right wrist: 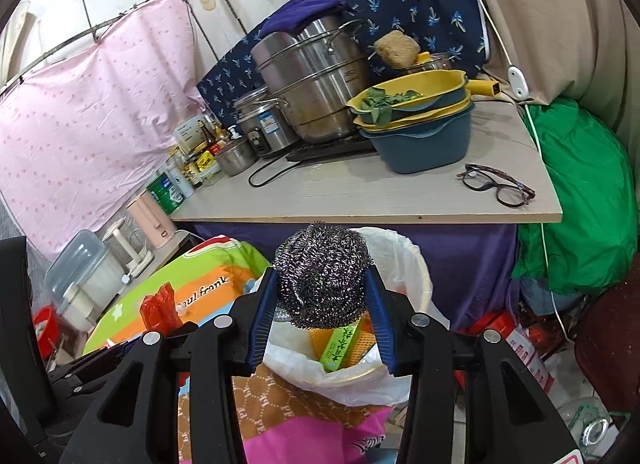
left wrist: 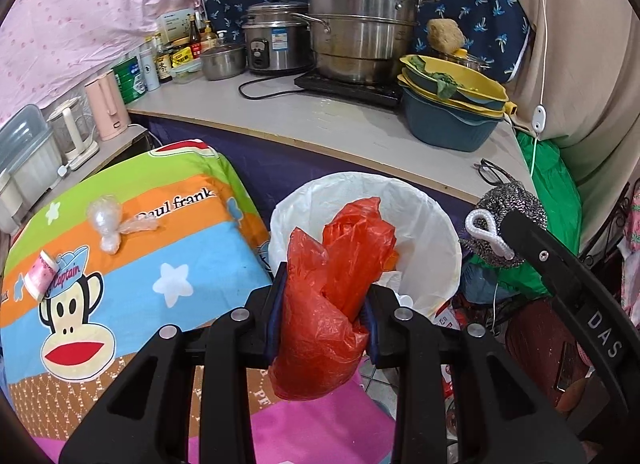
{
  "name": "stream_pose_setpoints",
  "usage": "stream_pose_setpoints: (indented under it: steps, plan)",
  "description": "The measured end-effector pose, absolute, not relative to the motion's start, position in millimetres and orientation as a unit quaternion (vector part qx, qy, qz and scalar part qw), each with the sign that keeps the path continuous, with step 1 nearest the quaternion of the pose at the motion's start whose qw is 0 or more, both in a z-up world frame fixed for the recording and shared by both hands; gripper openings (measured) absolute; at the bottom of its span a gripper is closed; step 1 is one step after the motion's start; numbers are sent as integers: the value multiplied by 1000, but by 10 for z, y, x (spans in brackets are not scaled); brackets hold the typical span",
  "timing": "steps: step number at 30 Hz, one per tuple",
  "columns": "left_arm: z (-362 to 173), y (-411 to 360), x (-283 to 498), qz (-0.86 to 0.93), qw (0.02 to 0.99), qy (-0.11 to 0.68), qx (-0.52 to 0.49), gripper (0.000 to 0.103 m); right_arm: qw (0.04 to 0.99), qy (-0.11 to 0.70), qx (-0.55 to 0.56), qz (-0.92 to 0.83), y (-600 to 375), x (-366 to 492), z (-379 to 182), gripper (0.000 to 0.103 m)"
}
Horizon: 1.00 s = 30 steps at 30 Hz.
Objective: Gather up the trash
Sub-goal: 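Carry the scrubber with the right tool while the left tool carries the red bag over the bin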
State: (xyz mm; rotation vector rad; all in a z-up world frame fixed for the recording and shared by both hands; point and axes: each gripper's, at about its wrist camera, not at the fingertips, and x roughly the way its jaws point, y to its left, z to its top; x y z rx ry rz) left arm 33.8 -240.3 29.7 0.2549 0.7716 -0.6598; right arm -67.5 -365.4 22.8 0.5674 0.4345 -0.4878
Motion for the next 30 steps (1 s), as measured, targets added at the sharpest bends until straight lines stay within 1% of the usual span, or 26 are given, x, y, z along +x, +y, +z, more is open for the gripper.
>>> stream_pose_setpoints:
  steps: [10, 30]
  plan:
    - [182, -2570, 387, -314, 860, 379, 134, 30, 901, 218, 286, -243, -3786, -681, 96, 43]
    - [-52, -2810, 690, -303, 855, 395, 146, 30, 893, 238, 296, -240, -3962, -375, -141, 43]
